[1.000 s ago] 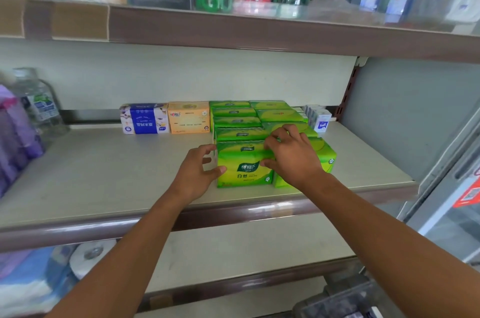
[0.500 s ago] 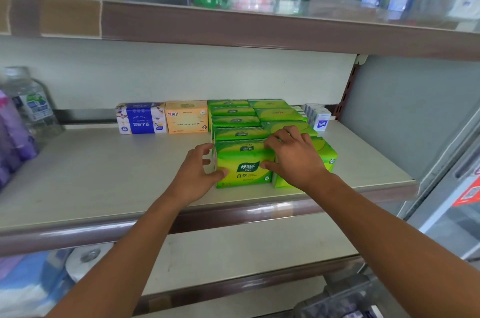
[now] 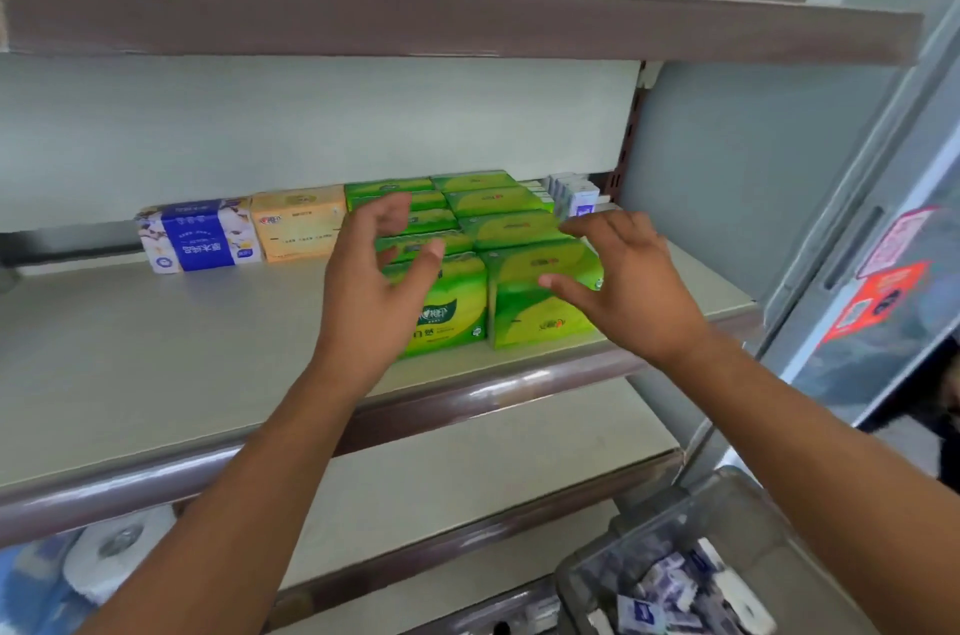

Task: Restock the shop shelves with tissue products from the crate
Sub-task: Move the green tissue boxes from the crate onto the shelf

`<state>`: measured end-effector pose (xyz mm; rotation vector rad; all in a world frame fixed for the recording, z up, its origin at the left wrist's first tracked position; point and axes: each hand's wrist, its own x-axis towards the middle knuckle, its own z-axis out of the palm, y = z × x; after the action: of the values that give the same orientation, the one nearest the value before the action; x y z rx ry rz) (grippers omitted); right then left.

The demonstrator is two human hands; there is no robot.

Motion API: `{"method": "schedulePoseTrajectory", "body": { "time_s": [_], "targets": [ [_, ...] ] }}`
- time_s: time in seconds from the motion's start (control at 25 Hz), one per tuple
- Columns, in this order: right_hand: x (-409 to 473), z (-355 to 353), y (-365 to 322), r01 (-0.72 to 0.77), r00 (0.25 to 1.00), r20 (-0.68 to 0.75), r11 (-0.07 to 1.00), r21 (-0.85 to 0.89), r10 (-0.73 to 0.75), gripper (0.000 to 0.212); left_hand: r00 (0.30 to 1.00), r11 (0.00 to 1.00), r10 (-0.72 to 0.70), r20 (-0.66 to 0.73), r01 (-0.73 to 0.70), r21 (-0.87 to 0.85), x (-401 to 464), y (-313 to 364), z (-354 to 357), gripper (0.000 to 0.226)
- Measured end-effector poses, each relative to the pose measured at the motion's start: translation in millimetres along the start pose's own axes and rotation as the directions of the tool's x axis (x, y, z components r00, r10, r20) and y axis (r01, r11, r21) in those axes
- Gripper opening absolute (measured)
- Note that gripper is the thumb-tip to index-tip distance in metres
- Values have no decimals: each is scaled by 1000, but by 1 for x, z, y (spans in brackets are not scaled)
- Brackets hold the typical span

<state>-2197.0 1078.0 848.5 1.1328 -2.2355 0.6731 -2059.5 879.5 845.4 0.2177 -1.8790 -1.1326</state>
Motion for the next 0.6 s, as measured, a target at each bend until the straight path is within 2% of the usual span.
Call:
{"method": "schedulePoseTrajectory", "body": {
  "time_s": [0.12, 0.32, 0.44, 0.6],
  "targets": [
    [-44, -34, 39, -150, 988, -41, 988, 22, 151, 60, 983, 990, 64, 172, -40, -139, -13, 31, 56, 38],
    [-143, -82, 100, -397, 916, -72, 918, -29, 394, 54, 882, 974, 94, 462, 16, -228, -62, 54, 157, 36],
    [-219, -103, 130, -592, 806, -57, 804, -58, 590, 57, 774, 967, 79, 628, 93, -237, -109, 53, 217, 35],
    [-324, -104, 156, -774, 628, -8, 623, -111, 778, 58, 598, 970, 41, 800, 167, -174, -186, 34, 281, 34]
  ]
}}
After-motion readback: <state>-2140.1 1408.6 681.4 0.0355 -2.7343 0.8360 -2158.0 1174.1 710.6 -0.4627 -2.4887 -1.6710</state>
